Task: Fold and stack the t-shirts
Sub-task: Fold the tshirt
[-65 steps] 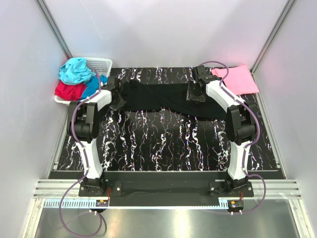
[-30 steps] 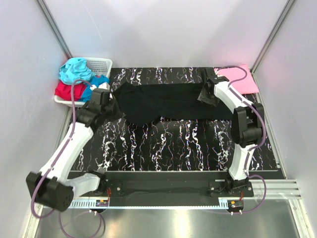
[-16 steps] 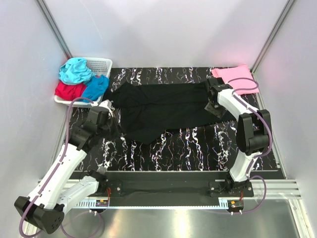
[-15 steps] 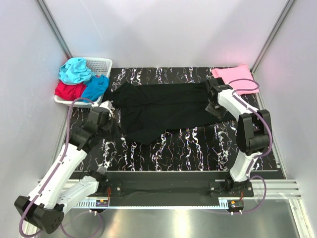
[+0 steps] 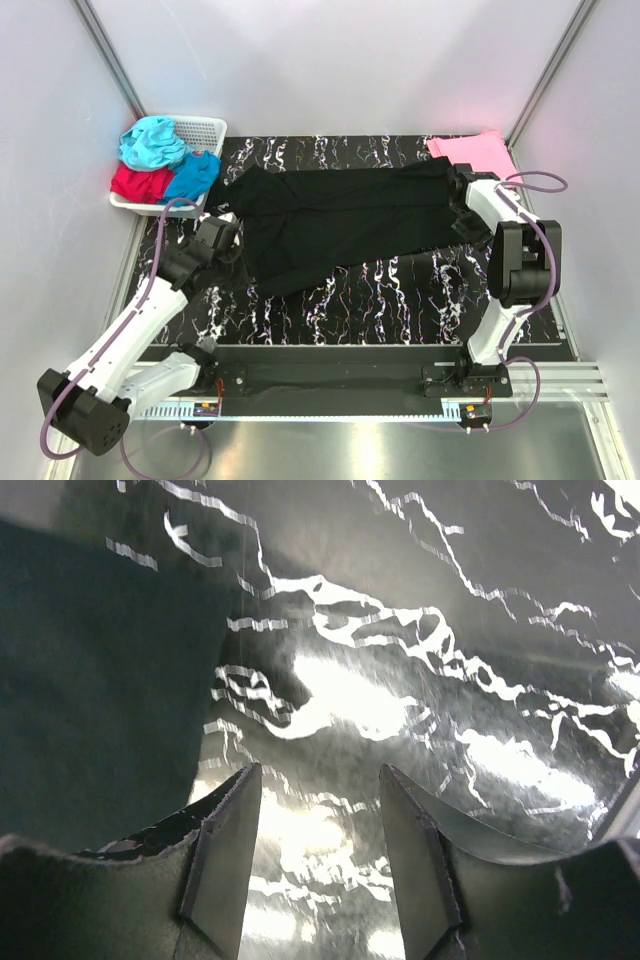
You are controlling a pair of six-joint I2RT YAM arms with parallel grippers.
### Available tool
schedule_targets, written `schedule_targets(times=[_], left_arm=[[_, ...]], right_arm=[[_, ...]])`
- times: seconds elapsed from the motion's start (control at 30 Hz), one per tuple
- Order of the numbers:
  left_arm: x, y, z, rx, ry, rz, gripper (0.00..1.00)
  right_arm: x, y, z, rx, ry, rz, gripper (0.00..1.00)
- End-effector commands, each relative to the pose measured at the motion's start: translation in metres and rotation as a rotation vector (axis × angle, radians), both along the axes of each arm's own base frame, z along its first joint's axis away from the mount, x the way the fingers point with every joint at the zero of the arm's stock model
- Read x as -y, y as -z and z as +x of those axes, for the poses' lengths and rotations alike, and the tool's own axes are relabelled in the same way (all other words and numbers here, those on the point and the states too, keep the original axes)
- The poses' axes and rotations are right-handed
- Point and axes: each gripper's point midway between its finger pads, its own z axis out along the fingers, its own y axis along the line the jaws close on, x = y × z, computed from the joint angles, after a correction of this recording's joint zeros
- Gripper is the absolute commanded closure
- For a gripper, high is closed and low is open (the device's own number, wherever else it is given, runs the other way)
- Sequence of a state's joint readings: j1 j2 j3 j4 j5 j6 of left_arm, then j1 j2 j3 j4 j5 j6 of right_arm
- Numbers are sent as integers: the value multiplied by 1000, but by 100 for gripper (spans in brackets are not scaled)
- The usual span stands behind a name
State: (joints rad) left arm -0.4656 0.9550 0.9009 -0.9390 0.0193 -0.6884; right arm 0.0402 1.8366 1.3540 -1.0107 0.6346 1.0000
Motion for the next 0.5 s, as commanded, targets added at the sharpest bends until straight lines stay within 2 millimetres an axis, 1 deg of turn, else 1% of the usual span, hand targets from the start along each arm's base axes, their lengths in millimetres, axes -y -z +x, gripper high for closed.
schedule_targets(times=[0.0, 0.03, 0.13, 0.17, 0.23, 0.3, 0.33, 0.37, 0.47], left_arm=[[2, -8, 8, 32, 14, 11, 100], [-1, -8, 12, 45, 3, 29, 100], [0, -9, 12, 45, 11, 30, 100], [0, -8, 13, 43, 13, 29, 100], [2, -9, 13, 42, 22, 27, 100], [2, -10, 13, 45, 24, 25, 100], [6, -12, 11, 40, 38, 5, 100], [7, -12, 10, 37, 44, -4, 100], [9, -14, 7, 35, 59, -16, 100]], right_arm=[[6, 3, 15, 7, -6, -5, 43], [9, 6, 16, 2, -8, -1, 43], [9, 18, 20, 3, -24, 50, 44], [14, 22, 21, 10, -13, 66, 45], [14, 30, 23, 3, -18, 100, 48], [19, 34, 21, 1, -8, 119, 50], [19, 38, 21, -4, -1, 137, 50], [23, 39, 22, 0, 9, 144, 50], [26, 46, 23, -6, 18, 176, 51]])
